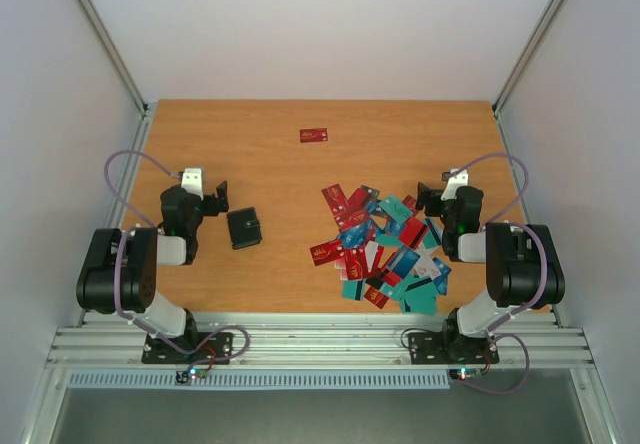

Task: Put the credit cards into the card holder

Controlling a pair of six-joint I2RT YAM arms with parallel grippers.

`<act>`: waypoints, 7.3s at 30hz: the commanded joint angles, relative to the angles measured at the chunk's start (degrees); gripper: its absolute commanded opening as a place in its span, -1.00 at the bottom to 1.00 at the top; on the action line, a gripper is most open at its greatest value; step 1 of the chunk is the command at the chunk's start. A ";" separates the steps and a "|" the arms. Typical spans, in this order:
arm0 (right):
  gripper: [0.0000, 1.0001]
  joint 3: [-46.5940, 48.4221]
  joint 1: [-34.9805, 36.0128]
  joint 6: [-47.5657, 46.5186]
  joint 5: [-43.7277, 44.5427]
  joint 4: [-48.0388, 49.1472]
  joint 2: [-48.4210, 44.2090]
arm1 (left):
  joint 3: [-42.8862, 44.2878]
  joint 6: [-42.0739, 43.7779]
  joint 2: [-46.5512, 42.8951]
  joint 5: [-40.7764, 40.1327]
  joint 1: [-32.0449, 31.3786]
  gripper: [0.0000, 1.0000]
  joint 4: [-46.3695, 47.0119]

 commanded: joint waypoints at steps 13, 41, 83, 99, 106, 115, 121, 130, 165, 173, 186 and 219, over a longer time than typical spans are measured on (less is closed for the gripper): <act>0.97 7.66 0.78 0.54 3.16 -19.65 -16.99 | 4.49 0.69 -19.65 -2.98 -0.27 0.99 -17.05; 0.97 65.01 2.16 18.08 -19.47 -94.60 -6.78 | 37.90 -23.98 -28.81 6.86 -0.29 0.97 -102.76; 0.86 53.18 20.20 17.16 -23.24 -104.24 -7.51 | 32.99 -14.87 10.17 20.64 -0.24 -0.33 -86.80; 0.82 51.55 23.61 17.19 -24.01 -104.57 -10.17 | 31.46 -15.20 4.32 24.49 -0.33 -0.93 -84.50; 0.80 51.57 29.61 18.93 -23.19 -102.42 -9.93 | 32.27 -16.51 -7.05 27.28 -1.65 -1.00 -89.31; 0.82 53.82 31.72 27.01 -35.76 -94.34 -8.00 | 33.96 -18.51 -21.16 37.89 -5.28 -0.99 -93.15; 0.83 55.71 31.98 33.25 -46.64 -86.24 -6.51 | 34.05 -26.35 -28.16 47.41 -7.78 -1.00 -87.26; 0.86 59.11 37.53 36.00 -50.32 -82.29 -5.54 | 34.14 -38.91 -33.97 57.01 -10.26 -0.99 -75.67; -0.98 63.34 40.57 47.28 -62.04 -67.10 -4.24 | 26.22 -59.24 -42.07 60.60 -13.55 0.65 -47.19; -0.98 63.36 40.55 50.50 -63.69 -61.85 -4.73 | 22.31 -68.61 -42.04 62.20 -13.67 0.34 -35.64; -0.98 63.72 40.56 52.20 -64.43 -59.49 -4.29 | 21.53 -69.22 -39.33 58.68 -19.31 -0.39 -31.98; 0.52 76.70 44.82 22.82 -10.76 -113.51 -6.90 | 38.61 -38.97 -33.00 16.91 -25.85 -0.99 -88.77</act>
